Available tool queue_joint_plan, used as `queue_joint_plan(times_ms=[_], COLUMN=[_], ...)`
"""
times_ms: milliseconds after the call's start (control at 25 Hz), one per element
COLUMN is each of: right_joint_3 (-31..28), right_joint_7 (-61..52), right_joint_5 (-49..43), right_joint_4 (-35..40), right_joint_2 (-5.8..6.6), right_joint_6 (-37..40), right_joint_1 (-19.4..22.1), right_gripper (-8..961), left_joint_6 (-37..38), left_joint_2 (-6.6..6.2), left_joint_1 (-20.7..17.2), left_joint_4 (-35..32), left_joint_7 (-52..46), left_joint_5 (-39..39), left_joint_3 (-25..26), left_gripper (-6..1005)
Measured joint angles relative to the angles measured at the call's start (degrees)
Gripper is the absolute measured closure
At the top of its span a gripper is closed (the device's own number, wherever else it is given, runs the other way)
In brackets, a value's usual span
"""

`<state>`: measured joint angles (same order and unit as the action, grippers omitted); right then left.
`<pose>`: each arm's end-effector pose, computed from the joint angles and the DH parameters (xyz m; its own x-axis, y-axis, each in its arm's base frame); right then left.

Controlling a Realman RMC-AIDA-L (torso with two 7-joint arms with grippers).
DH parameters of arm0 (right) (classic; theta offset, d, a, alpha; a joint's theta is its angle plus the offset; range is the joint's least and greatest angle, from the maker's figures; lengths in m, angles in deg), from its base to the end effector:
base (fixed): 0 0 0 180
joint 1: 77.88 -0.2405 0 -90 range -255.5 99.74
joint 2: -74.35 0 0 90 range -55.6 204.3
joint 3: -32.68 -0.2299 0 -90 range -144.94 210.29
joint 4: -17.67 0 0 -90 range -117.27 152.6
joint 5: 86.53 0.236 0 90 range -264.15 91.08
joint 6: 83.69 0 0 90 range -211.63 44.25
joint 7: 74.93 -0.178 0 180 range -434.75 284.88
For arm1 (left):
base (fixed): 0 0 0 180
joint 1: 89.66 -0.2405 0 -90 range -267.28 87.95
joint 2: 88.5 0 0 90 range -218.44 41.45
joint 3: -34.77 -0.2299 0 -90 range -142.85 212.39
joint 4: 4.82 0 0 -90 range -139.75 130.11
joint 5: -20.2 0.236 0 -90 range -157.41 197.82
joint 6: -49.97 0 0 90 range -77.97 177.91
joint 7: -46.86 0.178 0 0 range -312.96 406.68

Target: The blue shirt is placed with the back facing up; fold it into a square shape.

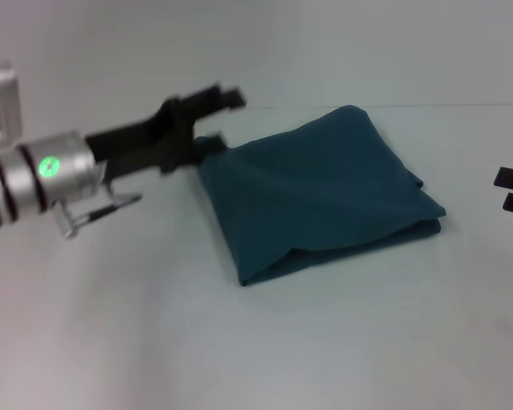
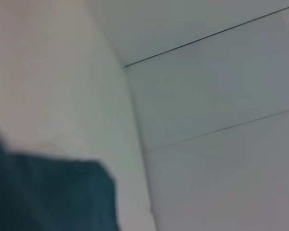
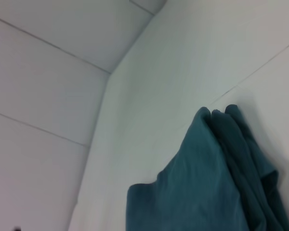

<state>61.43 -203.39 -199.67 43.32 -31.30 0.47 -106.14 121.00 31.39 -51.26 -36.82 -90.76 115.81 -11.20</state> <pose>0.3277 0.3640 0.0731 -0.0492 -0.7878 -0.6140 -0.9652 -0.1206 0.2322 -0.1873 0.4271 -0.0216 -0.1079 0.8118 0.5739 0.8780 -0.1930 0.4381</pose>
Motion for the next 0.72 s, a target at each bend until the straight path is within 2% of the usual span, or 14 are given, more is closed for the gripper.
queue_joint_plan(times_ms=[40, 200, 360, 520, 720], right_joint_3=[0.0, 0.09, 0.1, 0.08, 0.43], right_joint_7=[-0.37, -2.51, -7.53, -11.38, -15.72], right_joint_5=[-0.6, -3.07, -7.5, -10.43, -11.01], right_joint_4=[0.04, 0.23, 0.46, 1.0, 1.2], right_joint_2=[0.16, 0.56, 1.98, 4.79, 9.19], right_joint_6=[-0.16, -0.96, -3.38, -3.91, -3.43], right_joint_1=[-0.48, -2.26, -3.95, -5.88, -8.1], right_gripper=[234, 234, 234, 234, 234], left_joint_6=[2.03, 4.13, 6.21, 6.37, 5.64], left_joint_2=[-0.89, -0.48, 0.07, 0.25, 1.11], left_joint_1=[-2.32, -5.06, -6.47, -6.69, -7.14], left_joint_4=[0.34, 0.3, 0.75, 0.86, 1.15], left_joint_7=[-4.6, -8.67, -11.7, -12.64, -12.94], left_joint_5=[2.51, 6.49, 11.46, 13.33, 14.6], left_joint_3=[-0.11, 0.12, 0.03, -0.1, -0.51], left_gripper=[321, 90, 91, 91, 90])
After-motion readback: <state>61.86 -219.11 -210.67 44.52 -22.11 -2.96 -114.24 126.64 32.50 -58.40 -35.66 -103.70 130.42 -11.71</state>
